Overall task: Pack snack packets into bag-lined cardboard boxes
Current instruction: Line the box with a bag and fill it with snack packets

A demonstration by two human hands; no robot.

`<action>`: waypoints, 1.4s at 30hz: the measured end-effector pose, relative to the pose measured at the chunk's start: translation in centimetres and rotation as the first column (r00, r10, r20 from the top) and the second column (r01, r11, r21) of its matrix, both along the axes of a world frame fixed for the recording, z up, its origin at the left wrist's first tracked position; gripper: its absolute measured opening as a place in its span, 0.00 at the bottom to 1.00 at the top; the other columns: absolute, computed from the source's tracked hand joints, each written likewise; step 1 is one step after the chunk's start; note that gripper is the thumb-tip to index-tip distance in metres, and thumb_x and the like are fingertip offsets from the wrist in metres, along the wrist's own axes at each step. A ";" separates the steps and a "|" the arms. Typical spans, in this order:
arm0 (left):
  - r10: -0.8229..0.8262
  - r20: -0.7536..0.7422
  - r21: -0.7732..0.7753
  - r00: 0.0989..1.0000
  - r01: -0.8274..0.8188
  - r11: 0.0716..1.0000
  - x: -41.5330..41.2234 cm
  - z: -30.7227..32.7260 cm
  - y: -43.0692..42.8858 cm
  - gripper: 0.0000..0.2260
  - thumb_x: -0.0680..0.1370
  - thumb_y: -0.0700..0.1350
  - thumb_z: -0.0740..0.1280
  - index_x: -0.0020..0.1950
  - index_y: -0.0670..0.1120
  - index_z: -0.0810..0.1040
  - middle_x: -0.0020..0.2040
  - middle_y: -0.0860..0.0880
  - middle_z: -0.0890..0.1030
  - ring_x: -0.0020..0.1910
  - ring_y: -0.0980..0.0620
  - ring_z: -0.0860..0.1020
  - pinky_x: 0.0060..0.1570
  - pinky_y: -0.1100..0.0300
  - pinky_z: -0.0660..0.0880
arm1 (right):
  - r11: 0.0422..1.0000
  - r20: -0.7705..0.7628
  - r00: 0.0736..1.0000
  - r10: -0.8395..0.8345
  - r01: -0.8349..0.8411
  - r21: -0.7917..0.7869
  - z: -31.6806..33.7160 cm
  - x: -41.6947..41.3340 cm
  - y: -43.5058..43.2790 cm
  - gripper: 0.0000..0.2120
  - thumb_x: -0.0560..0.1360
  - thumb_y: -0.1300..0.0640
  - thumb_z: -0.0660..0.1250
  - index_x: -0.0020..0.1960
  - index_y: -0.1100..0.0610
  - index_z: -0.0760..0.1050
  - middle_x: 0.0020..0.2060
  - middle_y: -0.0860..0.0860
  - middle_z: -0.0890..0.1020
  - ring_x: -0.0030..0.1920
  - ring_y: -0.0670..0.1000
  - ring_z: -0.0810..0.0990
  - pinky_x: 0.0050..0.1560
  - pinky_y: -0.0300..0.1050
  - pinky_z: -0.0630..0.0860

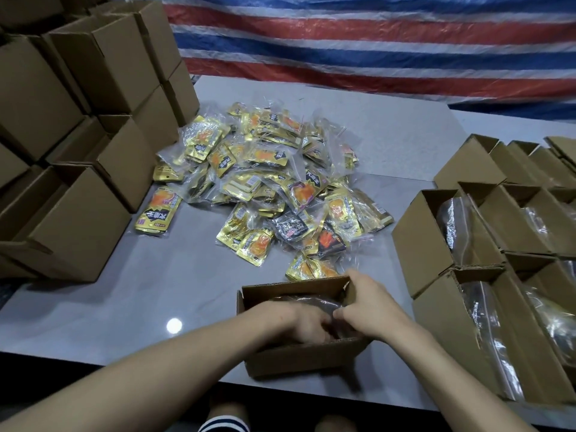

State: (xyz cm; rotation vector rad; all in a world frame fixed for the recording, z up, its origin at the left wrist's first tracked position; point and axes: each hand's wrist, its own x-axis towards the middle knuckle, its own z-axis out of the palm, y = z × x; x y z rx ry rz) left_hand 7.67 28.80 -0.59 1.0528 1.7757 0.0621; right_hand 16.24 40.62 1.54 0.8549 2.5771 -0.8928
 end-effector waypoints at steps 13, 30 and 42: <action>0.209 0.361 0.320 0.909 -0.331 0.888 -2.1 7.3 -0.9 0.12 0.84 0.45 0.63 0.56 0.39 0.82 0.46 0.49 0.83 0.42 0.58 0.79 0.48 0.66 0.75 | 0.991 -0.070 0.994 -0.088 0.080 -0.103 -0.9 2.7 1.3 0.13 0.67 0.51 0.67 0.52 0.45 0.72 0.47 0.45 0.80 0.50 0.50 0.79 0.47 0.48 0.77; 0.381 -0.278 0.543 0.882 -0.183 0.819 -7.8 -1.7 13.3 0.19 0.80 0.42 0.66 0.71 0.45 0.73 0.70 0.46 0.75 0.67 0.47 0.74 0.69 0.52 0.67 | 0.899 -0.087 0.948 -0.306 0.258 -0.355 -2.5 2.8 0.7 0.16 0.69 0.60 0.62 0.49 0.39 0.73 0.43 0.38 0.79 0.44 0.38 0.76 0.35 0.28 0.69; 0.094 -0.776 0.265 0.624 0.187 0.946 -7.3 -4.6 15.7 0.11 0.81 0.44 0.66 0.63 0.46 0.73 0.59 0.46 0.77 0.52 0.45 0.81 0.45 0.53 0.74 | 0.893 -0.078 0.949 -0.306 0.258 -0.369 -2.9 2.6 1.2 0.16 0.68 0.60 0.62 0.50 0.40 0.72 0.49 0.46 0.79 0.50 0.51 0.76 0.45 0.40 0.71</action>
